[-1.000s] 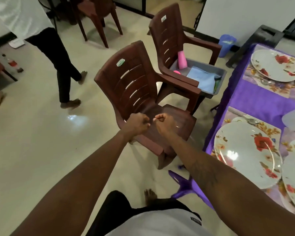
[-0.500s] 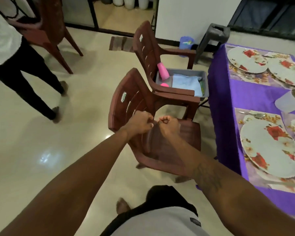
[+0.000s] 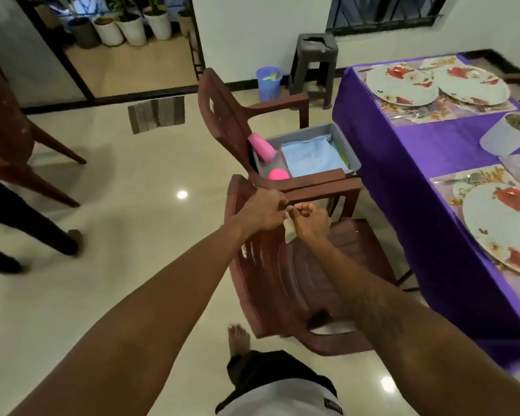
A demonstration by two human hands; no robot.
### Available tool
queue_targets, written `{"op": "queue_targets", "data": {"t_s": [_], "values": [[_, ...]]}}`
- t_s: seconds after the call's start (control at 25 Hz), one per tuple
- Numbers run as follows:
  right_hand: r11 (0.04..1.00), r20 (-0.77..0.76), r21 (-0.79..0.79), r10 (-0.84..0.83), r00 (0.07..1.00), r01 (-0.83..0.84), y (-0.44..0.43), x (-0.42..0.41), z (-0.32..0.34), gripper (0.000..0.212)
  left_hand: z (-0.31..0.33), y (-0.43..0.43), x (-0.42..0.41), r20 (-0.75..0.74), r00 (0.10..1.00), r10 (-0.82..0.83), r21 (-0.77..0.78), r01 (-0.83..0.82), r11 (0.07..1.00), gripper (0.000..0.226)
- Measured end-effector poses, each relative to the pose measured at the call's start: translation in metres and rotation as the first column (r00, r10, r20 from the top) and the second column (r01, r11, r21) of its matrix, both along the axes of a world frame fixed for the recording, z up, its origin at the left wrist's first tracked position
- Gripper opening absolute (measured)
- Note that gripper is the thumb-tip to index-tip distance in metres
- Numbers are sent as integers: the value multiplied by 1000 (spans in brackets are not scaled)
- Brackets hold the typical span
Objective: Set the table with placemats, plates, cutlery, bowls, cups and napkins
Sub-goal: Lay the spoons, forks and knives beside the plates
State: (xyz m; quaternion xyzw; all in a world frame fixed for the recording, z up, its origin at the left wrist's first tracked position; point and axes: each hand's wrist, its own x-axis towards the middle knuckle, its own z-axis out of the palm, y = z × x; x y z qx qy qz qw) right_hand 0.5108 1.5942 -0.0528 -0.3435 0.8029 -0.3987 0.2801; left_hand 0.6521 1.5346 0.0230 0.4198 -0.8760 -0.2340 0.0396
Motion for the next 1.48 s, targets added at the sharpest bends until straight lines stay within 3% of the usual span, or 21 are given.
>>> {"op": "queue_targets", "data": {"t_s": [0.2, 0.4, 0.56, 0.68, 0.92, 1.12, 1.2, 1.32, 1.48], "values": [[988, 22, -15, -152, 988, 152, -50, 23, 9, 18, 8, -67, -5, 63, 977, -206, -9, 207, 978, 15], [945, 60, 2, -325, 944, 326, -91, 29, 12, 12, -3, -133, -13, 54, 936, -349, 74, 345, 936, 37], [885, 77, -14, -463, 883, 466, -132, 39, 12, 15, -9, -201, -14, 6, 934, -358, 92, 356, 930, 51], [801, 84, 6, -597, 798, 599, -166, 44, 14, 21, -14, -259, -13, 12, 920, -391, 121, 387, 914, 43], [731, 165, 61, -678, 716, 679, -234, 61, 20, 15, -25, -352, -18, 12, 930, -367, 217, 356, 909, 42], [717, 232, 115, -692, 683, 688, -298, 32, -14, 14, -67, -397, -52, 87, 924, -372, 329, 326, 886, 50], [710, 266, 180, -702, 661, 681, -325, 5, -41, 7, -95, -418, -74, 98, 946, -308, 380, 250, 891, 51], [711, 348, 291, -702, 621, 640, -364, -34, -104, 17, -152, -451, -106, 184, 950, -253, 440, 151, 885, 53], [730, 329, 385, -680, 655, 565, -408, -73, -186, 33, -248, -485, -149, 291, 942, -168, 482, 8, 876, 59]]}}
